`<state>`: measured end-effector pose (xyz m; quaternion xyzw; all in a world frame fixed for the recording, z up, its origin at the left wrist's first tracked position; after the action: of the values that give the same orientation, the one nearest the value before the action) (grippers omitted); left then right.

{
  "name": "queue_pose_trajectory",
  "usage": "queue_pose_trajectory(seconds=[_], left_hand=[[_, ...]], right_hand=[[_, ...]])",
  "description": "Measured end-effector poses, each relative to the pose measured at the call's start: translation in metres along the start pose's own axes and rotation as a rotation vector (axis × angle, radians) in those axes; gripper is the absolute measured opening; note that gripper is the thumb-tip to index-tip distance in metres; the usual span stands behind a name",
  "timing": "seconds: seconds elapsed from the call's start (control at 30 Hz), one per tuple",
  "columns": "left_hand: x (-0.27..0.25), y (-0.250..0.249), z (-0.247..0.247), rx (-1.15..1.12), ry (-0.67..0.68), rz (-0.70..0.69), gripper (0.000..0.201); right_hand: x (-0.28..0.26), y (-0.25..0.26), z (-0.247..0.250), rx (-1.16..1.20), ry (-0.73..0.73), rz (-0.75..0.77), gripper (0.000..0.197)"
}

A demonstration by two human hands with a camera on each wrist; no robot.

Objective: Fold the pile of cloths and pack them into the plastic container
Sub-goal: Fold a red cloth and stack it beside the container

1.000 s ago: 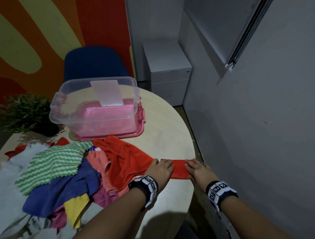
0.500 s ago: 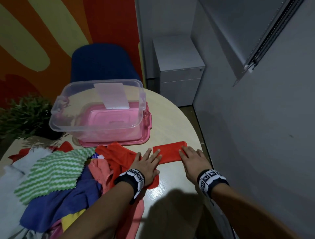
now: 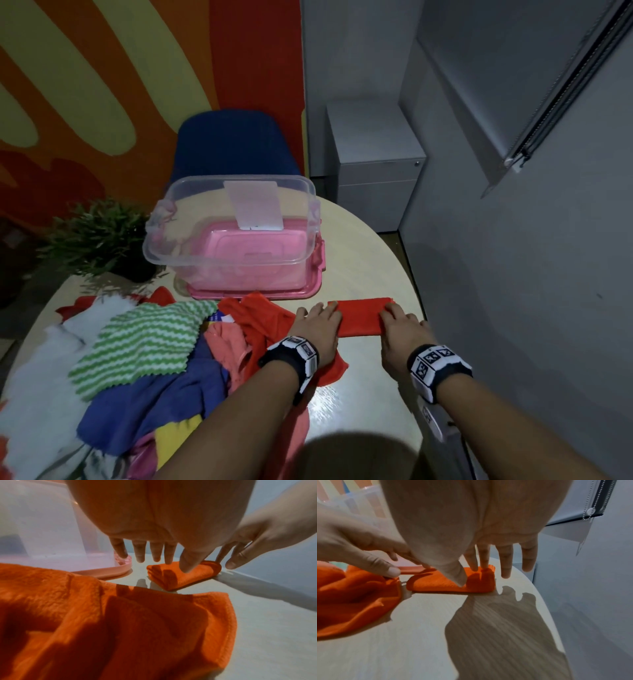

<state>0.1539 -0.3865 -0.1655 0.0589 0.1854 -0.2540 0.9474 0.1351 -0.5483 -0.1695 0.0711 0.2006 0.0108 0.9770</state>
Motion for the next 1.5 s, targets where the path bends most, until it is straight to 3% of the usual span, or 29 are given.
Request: queue_pose_trajectory(seconds=[0.07,0.13,0.23,0.33,0.5,0.67,0.73,0.8,0.87,0.93,1.07,1.17,1.37,1.5], left_hand=[[-0.013,0.019,0.002,-0.005,-0.057,0.067,0.056],[-0.030,0.038,-0.016,0.040,0.007,0.091,0.059],[-0.056,0.060,-0.042,0.116,0.124,0.113,0.059],[-0.074,0.069,-0.045,0.072,0.110,0.154,0.056],[-0.099,0.066,-0.045,-0.099,0.144,0.146,0.074],[-0.119,0.041,-0.025,-0.126,0.142,0.046,0.042],[-0.127,0.033,-0.018,-0.174,0.118,0.027,0.037],[-0.133,0.028,-0.010,-0.243,0.065,0.003,0.027],[-0.140,0.026,-0.002,-0.309,-0.003,-0.028,0.018],[-0.149,0.024,0.007,-0.410,-0.050,-0.059,0.023],[-0.163,0.029,0.032,-0.771,-0.140,-0.075,0.053],[-0.166,0.034,0.057,-0.876,-0.177,-0.119,0.054],[-0.166,0.049,0.108,-0.578,-0.288,-0.146,0.034],[-0.164,0.074,0.127,-0.427,-0.398,0.013,0.015]], right_hand=[[-0.012,0.006,0.008,0.035,-0.117,0.043,0.050],[-0.030,0.014,0.003,0.027,-0.160,0.119,0.040],[-0.056,0.025,-0.018,0.039,-0.090,0.188,0.033],[-0.072,0.039,-0.034,0.081,0.015,0.213,0.033],[-0.086,0.077,-0.049,0.213,0.150,0.235,0.036],[-0.091,0.118,-0.035,0.449,0.156,0.254,0.081],[-0.091,0.125,-0.031,0.446,0.154,0.251,0.075],[-0.092,0.129,-0.023,0.442,0.133,0.256,0.054],[-0.096,0.133,-0.009,0.489,0.073,0.277,0.031],[-0.104,0.138,0.011,0.562,0.005,0.314,0.020],[-0.121,0.146,0.063,0.714,-0.077,0.381,0.025],[-0.130,0.149,0.104,0.694,-0.159,0.433,0.029],[-0.136,0.130,0.162,0.729,-0.281,0.414,0.032],[-0.144,0.113,0.180,0.806,-0.324,0.386,0.022]])
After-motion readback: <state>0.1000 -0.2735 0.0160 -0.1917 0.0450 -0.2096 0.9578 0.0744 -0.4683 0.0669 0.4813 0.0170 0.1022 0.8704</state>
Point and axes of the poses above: each hand's wrist, its own x-axis towards the middle knuckle, its own z-axis out of the back of the hand, y = z × x, the point moved 9 cm from there along x, towards the middle knuckle, and after that the axes turned 5 degrees about x, right-handed, at the moved point
